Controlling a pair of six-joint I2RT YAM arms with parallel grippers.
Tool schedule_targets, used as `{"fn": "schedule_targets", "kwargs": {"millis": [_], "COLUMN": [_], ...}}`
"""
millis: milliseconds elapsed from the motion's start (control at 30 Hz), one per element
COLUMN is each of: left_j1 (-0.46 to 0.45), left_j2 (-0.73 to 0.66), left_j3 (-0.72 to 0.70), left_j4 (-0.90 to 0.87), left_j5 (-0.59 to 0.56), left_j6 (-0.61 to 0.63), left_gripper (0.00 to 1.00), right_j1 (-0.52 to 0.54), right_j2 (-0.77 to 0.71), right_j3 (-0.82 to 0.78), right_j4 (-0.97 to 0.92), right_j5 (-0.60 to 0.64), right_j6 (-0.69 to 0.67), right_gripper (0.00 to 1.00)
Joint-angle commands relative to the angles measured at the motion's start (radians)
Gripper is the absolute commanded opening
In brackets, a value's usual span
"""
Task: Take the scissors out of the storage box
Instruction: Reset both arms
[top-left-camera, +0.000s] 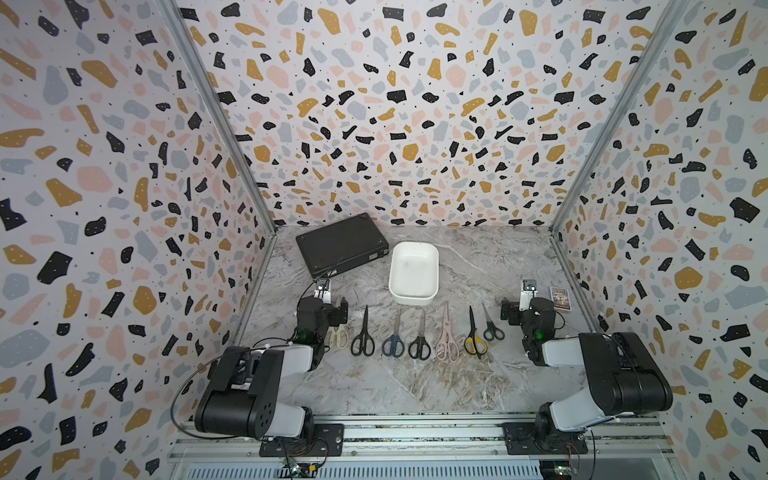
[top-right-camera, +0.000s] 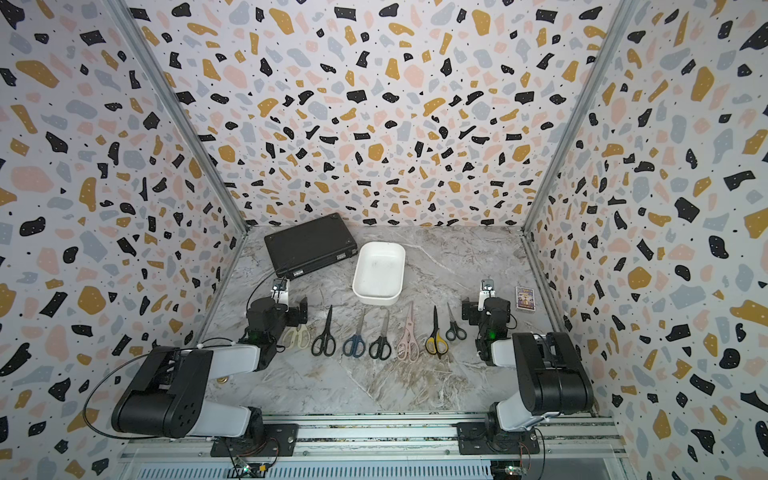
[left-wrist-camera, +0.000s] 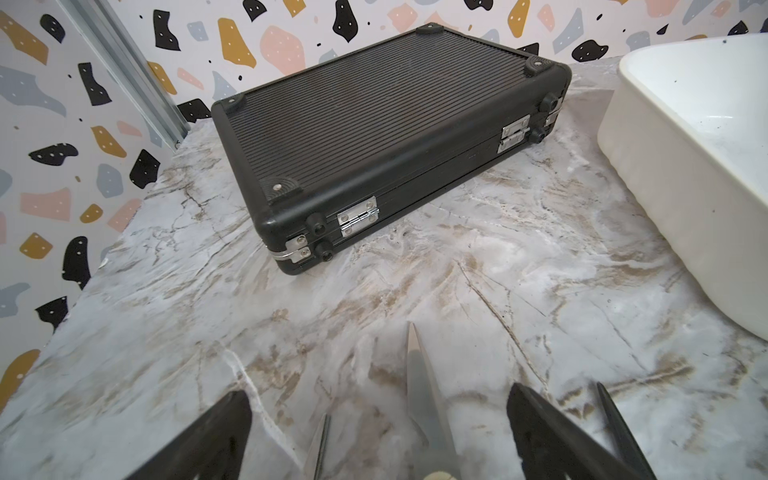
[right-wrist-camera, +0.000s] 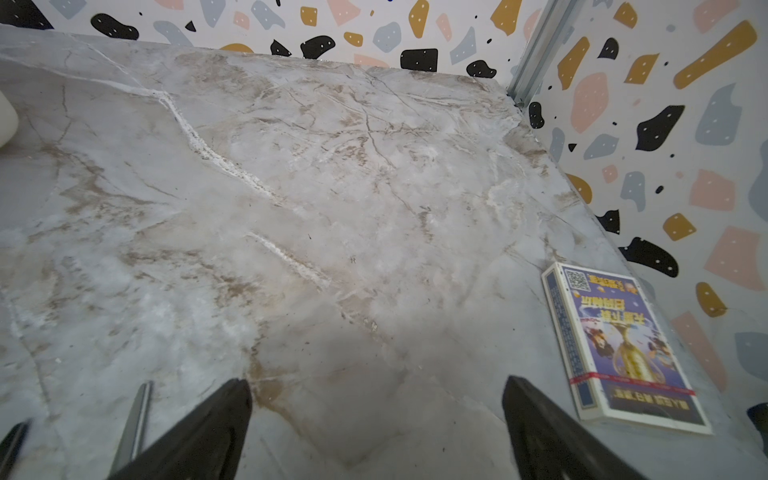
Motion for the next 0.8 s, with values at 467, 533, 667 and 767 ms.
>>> {"fn": "schedule_targets", "kwargs": {"millis": [467, 533, 667, 767], "left_j1": [-0.007, 0.001, 0.013, 0.015], "left_j2": [-0.013, -0.008, -0.012, -0.005], "left_j3": [-0.046, -0.025, -0.029, -0.023], "left_j4": [0.125, 0.091, 0.093, 0.092], "left_j5": [0.093, 0.006, 0.099, 0.044], "left_j6": [0.054, 0.010, 0.028, 0.005], "left_gripper": [1.00, 1.00, 1.00, 1.00], "right_j1": [-0.002, -0.002, -0.002, -0.002], "right_j2": [-0.007, -0.008, -0.008, -0.008], "right_j3": [0.017, 0.017, 0.017, 0.018], "right_j4": [0.016, 0.016, 0.016, 0.014], "right_j5": [-0.005, -0.005, -0.004, -0.005], "right_j6": [-0.006, -0.007, -0.007, -0.006], "right_gripper": [1.00, 1.00, 1.00, 1.00]}}
